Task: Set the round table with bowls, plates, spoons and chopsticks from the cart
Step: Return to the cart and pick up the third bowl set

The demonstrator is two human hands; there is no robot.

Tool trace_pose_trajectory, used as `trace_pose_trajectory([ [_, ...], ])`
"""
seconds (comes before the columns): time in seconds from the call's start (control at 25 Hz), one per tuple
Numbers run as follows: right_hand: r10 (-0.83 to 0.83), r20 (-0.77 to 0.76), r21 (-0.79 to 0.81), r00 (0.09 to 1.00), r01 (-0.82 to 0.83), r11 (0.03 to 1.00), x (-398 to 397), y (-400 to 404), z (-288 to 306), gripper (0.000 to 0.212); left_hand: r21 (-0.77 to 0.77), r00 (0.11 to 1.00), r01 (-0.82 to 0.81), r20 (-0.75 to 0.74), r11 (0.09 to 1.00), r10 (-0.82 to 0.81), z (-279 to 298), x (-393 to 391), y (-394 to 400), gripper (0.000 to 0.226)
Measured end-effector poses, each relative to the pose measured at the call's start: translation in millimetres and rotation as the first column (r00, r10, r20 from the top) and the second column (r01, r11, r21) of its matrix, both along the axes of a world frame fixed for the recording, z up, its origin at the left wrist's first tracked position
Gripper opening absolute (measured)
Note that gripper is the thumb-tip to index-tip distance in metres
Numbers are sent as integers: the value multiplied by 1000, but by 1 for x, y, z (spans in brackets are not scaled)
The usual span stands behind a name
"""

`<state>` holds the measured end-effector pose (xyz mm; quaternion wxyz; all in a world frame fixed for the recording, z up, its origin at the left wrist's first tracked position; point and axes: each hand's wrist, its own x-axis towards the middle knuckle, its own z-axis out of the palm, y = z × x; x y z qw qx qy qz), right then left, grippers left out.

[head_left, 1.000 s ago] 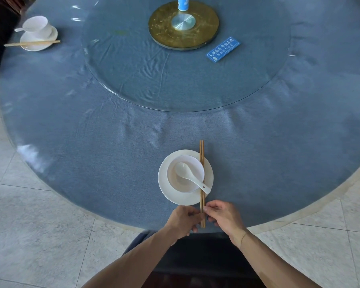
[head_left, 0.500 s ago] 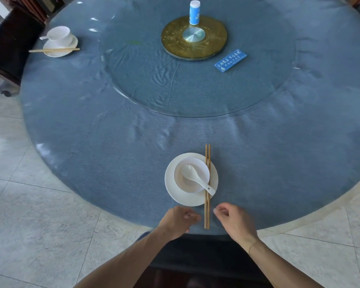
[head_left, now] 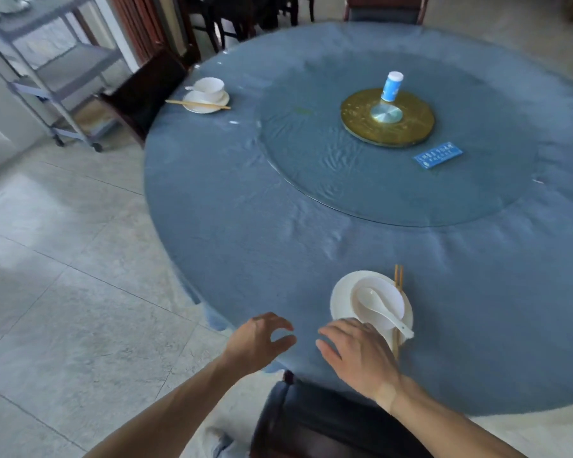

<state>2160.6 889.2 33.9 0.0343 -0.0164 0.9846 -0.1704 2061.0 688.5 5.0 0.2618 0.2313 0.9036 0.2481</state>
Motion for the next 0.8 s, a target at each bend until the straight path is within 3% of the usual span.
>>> trace_pose_trajectory([
  [0.28,229,1,46,973,-229,972,-110,-170,3,41,19,953,-190,-235,982,189,32,-40,-189,40],
  [0.56,446,35,4,894,-447,895,-174,-343,22,38,-14,878,-445,-207,895,433,53,-46,-361,43],
  [0.8,548,58,-13,835,-548,836,-203,-426,40,38,-11,809,-574,-165,819,565,58,-46,-435,47],
])
